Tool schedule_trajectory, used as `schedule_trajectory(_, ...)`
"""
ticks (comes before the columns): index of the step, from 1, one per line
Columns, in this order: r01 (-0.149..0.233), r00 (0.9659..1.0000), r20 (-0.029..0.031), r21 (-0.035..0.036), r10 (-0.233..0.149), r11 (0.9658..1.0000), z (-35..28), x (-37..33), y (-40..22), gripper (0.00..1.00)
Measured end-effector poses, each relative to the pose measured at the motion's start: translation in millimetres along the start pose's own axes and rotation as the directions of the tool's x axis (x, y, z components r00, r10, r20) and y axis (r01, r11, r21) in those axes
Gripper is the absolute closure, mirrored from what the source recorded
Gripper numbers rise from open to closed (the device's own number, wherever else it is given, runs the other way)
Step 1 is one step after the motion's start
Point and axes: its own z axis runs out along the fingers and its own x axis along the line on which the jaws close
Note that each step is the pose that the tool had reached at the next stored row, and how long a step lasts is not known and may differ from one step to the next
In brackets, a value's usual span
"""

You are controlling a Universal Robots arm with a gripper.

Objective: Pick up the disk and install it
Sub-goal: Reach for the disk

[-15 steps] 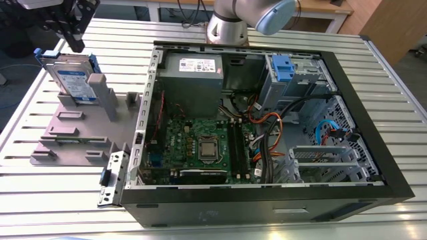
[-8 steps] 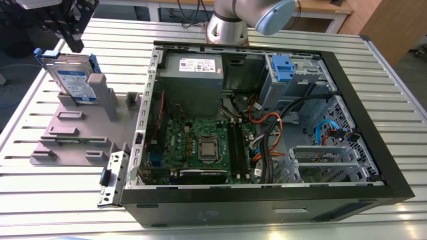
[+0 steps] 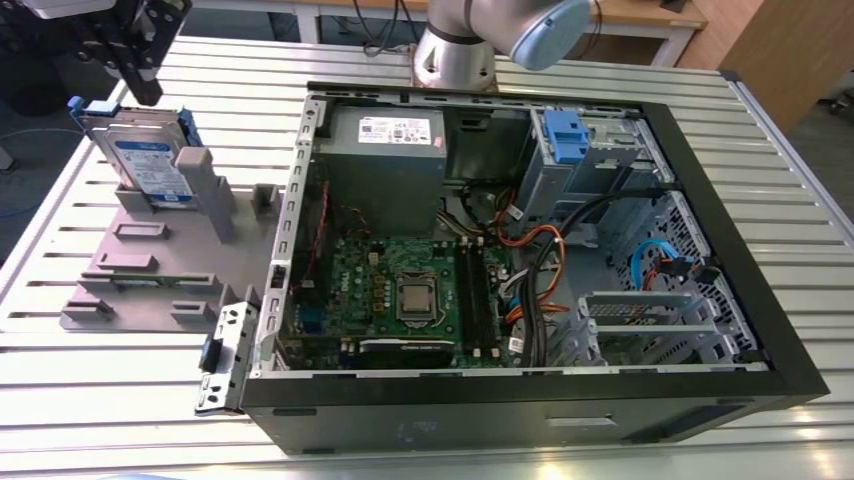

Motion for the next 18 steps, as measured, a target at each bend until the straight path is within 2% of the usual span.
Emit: schedule_trajectory(18, 0.0, 1.0, 0.0001, -0.0001, 0.0, 1.0, 0.3, 3.5, -0.3, 0.89)
